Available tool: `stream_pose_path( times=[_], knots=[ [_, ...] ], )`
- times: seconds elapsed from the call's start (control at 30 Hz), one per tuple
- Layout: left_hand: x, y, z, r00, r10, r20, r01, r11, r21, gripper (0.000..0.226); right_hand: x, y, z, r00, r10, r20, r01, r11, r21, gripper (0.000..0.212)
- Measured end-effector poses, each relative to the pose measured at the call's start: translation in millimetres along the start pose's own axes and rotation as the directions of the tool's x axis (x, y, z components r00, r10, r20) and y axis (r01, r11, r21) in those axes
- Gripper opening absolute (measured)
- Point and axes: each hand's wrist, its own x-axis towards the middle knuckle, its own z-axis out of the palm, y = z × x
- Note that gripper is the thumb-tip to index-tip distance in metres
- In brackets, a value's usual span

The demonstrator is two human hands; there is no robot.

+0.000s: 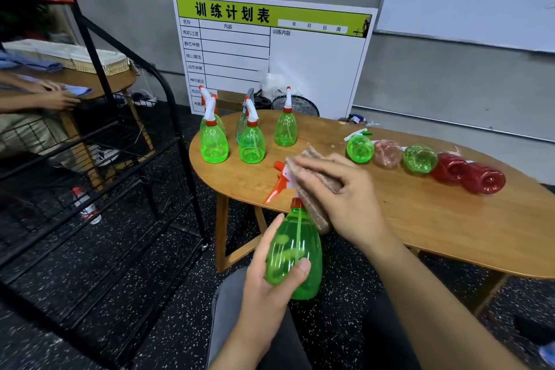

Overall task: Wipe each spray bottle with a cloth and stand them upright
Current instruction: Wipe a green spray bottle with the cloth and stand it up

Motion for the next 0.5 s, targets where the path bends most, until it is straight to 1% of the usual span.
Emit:
stream_pose_path(
  times=[0.07, 0.1, 0.17, 0.27, 0.33, 0.4, 0.43, 0.47, 0.5],
  knots=[
    [2.0, -0.7, -1.8, 0.999, -0.001, -0.032, -0.001, 0.999, -0.049, 0.081, -16.1, 1.9, 1.0, 0.980, 0.152, -0.127, -0.116, 0.961, 0.250, 0.026],
    [2.8, -1.5, -2.7, 0.999, -0.002, -0.040, -0.001, 0.997, -0.071, 0.080, -27.1, 6.4, 2.6, 0.959, 0.229, -0.165, -0.169, 0.934, 0.315, 0.024],
    [4.4, -2.1, -5.2, 0.999, -0.009, -0.048, 0.004, 0.994, -0.110, 0.075, -49.6, 16.6, 8.1, 0.917, 0.356, -0.178, -0.266, 0.880, 0.393, 0.023],
    [6.1, -3.3, -6.7, 0.998, -0.021, -0.060, 0.013, 0.991, -0.134, 0.065, -76.6, 29.0, 21.0, 0.842, 0.520, -0.145, -0.382, 0.764, 0.520, 0.030],
    [8.0, -4.6, -6.9, 0.997, -0.032, -0.067, 0.024, 0.993, -0.113, 0.051, -88.0, 33.8, 31.4, 0.813, 0.567, -0.133, -0.393, 0.703, 0.593, 0.033],
    [8.2, -5.8, -7.1, 0.998, -0.031, -0.048, 0.027, 0.996, -0.079, 0.046, -93.8, 34.6, 38.2, 0.794, 0.593, -0.131, -0.388, 0.661, 0.642, 0.032],
    [7.6, -5.7, -7.1, 0.999, -0.023, -0.038, 0.021, 0.998, -0.057, 0.047, -94.8, 34.4, 39.5, 0.787, 0.603, -0.131, -0.388, 0.648, 0.656, 0.031],
    [7.1, -3.8, -6.6, 0.999, -0.014, -0.033, 0.014, 1.000, -0.025, 0.054, -94.8, 34.7, 39.1, 0.787, 0.604, -0.125, -0.386, 0.641, 0.663, 0.031],
    [6.6, -3.0, -6.3, 1.000, -0.005, -0.024, 0.005, 1.000, 0.014, 0.069, -94.7, 34.6, 38.2, 0.791, 0.600, -0.119, -0.384, 0.637, 0.668, 0.031]
  ],
)
